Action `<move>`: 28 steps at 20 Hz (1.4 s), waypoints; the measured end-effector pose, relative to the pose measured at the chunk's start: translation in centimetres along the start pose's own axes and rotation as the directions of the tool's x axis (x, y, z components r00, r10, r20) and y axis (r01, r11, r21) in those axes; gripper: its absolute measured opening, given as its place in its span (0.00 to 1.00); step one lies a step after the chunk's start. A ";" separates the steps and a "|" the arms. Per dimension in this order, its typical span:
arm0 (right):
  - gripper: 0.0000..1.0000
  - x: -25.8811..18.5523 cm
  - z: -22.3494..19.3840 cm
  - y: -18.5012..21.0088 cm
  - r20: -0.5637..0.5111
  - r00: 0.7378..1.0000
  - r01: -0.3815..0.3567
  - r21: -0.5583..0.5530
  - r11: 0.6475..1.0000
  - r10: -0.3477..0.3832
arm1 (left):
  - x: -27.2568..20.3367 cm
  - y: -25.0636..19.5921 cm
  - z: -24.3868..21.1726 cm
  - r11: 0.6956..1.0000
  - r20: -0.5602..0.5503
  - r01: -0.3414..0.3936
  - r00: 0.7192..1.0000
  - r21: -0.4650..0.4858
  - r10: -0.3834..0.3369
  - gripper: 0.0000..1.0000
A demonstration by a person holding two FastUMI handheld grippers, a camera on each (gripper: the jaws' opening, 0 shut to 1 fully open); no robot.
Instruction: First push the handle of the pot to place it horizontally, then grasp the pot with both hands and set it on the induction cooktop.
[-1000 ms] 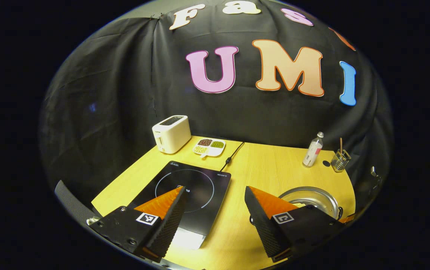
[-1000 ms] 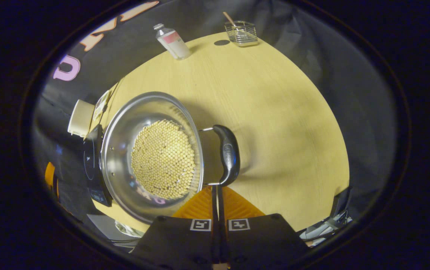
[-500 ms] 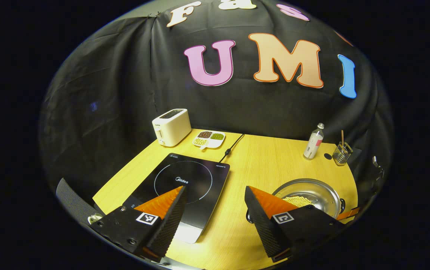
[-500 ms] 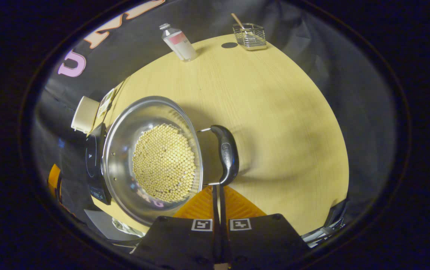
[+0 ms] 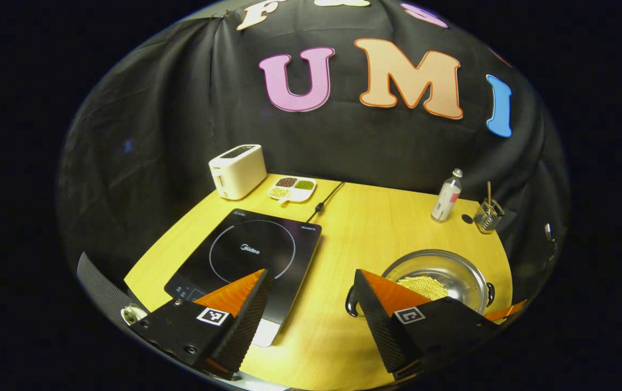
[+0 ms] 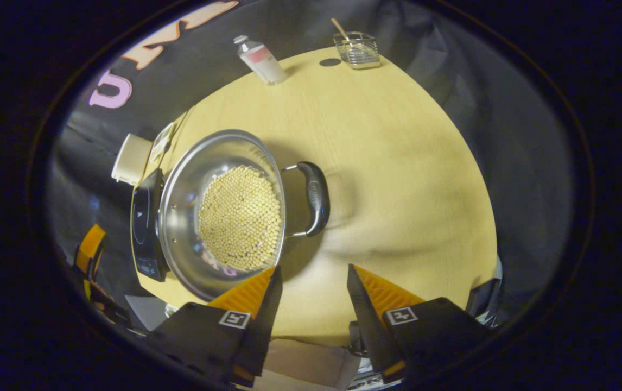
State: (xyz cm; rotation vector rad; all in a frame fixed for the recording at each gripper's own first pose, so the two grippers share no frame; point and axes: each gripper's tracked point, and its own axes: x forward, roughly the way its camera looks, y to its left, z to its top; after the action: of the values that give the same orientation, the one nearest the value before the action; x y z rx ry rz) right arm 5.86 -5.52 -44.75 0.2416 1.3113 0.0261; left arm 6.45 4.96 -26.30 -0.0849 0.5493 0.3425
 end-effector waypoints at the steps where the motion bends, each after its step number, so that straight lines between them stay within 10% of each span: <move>1: 0.80 -0.4 0.3 0.3 0.009 1.000 -0.017 0.015 1.000 0.017 | 0.4 -0.4 -0.3 1.000 -0.015 0.014 1.000 0.003 -0.014 0.95; 9: 1.00 1.0 3.9 2.0 0.031 0.997 -0.079 0.064 0.995 0.077 | 3.0 -5.9 -4.8 0.975 -0.221 0.224 0.950 -0.016 -0.222 0.95; 18: 1.00 6.0 4.9 2.2 -0.068 0.995 -0.061 0.074 0.995 0.066 | 8.3 -7.1 -10.9 0.973 -0.485 0.224 0.846 -0.051 -0.220 0.95; 28: 0.79 8.9 4.7 1.8 -0.140 0.989 -0.042 0.063 0.997 0.050 | 10.3 -8.0 -13.0 0.969 -0.586 0.242 0.780 -0.045 -0.222 0.84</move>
State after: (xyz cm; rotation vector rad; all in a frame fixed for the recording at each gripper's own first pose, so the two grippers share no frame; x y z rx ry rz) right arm 12.90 -3.12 -51.78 0.3259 1.4488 0.0435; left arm 10.91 -1.75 -42.89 -0.2308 1.1541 0.0530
